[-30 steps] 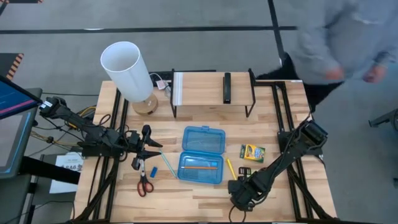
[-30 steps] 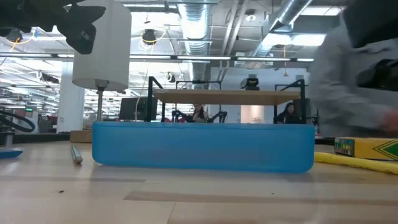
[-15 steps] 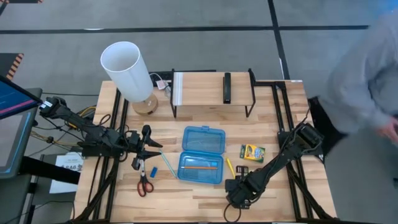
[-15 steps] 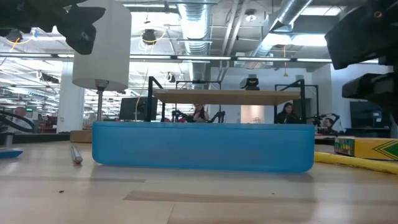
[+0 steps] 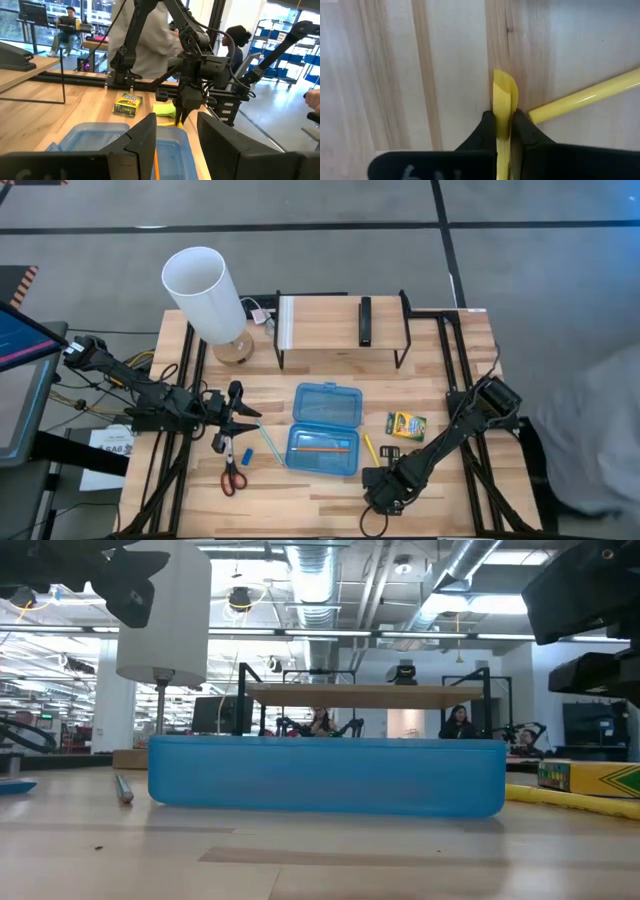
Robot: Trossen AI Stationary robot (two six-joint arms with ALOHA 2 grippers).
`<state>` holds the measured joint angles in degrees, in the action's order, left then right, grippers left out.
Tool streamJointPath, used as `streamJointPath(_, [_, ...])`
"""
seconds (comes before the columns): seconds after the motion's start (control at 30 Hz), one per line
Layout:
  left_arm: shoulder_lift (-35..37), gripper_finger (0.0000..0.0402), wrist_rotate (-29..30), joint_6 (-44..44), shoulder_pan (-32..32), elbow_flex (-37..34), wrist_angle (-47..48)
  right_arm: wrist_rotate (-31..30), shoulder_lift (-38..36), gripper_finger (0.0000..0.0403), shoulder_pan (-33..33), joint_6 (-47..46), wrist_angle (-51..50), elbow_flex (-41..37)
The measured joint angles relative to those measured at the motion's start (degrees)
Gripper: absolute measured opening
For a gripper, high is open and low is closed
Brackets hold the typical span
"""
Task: Pack school essentials
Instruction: Put the bottom yellow pen into the blue supply box
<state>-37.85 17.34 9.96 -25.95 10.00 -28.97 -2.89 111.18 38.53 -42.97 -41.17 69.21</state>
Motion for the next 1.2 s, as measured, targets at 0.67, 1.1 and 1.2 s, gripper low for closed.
streamJointPath(0.67, [0.0, 0.013, 0.0, 0.2, 0.0, 0.0, 0.0, -1.1, 0.4, 0.0034, -3.7, 5.5, -7.4, 11.9])
streamJointPath(1.1, [0.0, 0.013, 0.0, 0.9, 0.0, 0.0, 0.0, -6.4, 0.2, 0.0026, -14.6, 19.5, 2.7, 18.1])
streamJointPath(1.2, [0.0, 0.013, 0.0, 1.2, 0.0, 0.0, 0.0, -6.2, 0.5, 0.0019, -17.9, 22.2, 5.9, 18.1])
